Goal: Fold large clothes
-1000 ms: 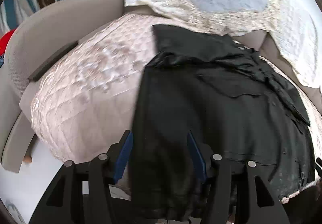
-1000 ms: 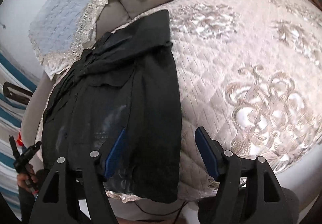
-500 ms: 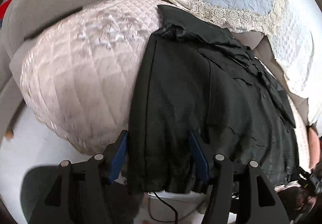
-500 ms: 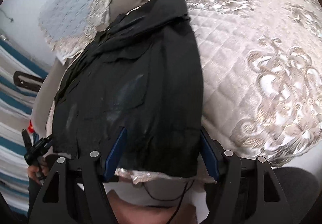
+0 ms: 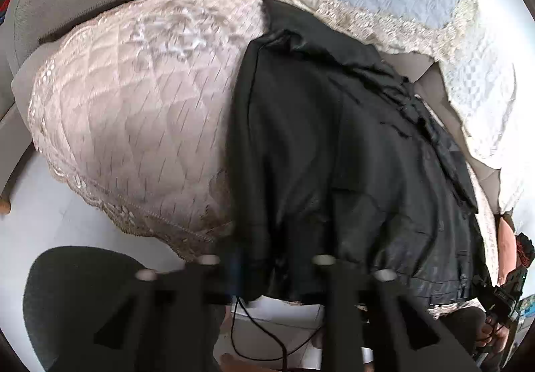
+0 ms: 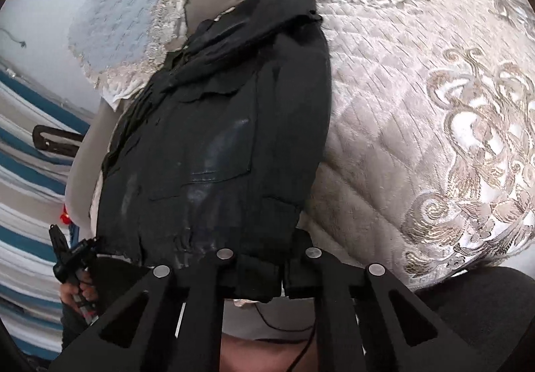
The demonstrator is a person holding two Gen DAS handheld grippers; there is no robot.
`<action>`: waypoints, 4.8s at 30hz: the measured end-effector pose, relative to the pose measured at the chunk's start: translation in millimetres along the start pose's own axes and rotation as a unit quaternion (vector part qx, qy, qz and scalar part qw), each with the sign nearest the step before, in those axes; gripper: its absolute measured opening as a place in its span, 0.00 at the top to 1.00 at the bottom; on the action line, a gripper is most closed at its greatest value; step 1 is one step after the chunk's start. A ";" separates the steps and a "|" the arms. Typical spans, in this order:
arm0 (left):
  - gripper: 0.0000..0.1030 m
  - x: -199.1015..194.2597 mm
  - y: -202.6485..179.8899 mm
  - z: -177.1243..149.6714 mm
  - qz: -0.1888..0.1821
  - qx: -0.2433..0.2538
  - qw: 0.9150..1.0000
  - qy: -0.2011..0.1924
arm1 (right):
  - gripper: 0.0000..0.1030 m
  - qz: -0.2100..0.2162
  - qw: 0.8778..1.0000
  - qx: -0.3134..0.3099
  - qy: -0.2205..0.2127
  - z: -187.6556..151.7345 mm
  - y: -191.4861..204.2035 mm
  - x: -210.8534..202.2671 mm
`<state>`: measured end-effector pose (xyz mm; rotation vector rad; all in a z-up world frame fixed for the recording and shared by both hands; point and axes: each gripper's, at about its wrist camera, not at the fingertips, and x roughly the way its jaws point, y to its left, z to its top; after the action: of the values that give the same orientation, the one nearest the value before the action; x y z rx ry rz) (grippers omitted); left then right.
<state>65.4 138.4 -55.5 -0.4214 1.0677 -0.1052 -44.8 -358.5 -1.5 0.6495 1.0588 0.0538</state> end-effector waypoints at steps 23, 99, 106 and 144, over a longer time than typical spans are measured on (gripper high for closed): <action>0.92 -55.9 -54.4 125.2 -0.168 0.012 0.977 -0.134 | 0.94 0.124 0.985 -0.041 -0.114 87.9 51.0 -55.7; 0.88 10.6 -0.7 40.8 -0.018 -0.037 0.998 -0.043 | 0.70 -0.013 0.979 0.185 -0.084 56.2 -131.9 -20.5; 0.56 -35.1 -22.2 52.2 -0.013 0.023 0.997 -0.069 | 0.43 -0.099 0.982 0.088 -0.138 64.5 -99.1 -67.2; 0.86 152.1 -90.3 157.5 0.022 0.101 0.994 -0.045 | 0.75 -0.122 0.988 -0.044 -0.089 208.4 -101.7 77.6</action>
<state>286.3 57.1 -81.8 -0.2167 0.9670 -0.1523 139.3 -512.5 -48.4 0.4322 0.9507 -0.1668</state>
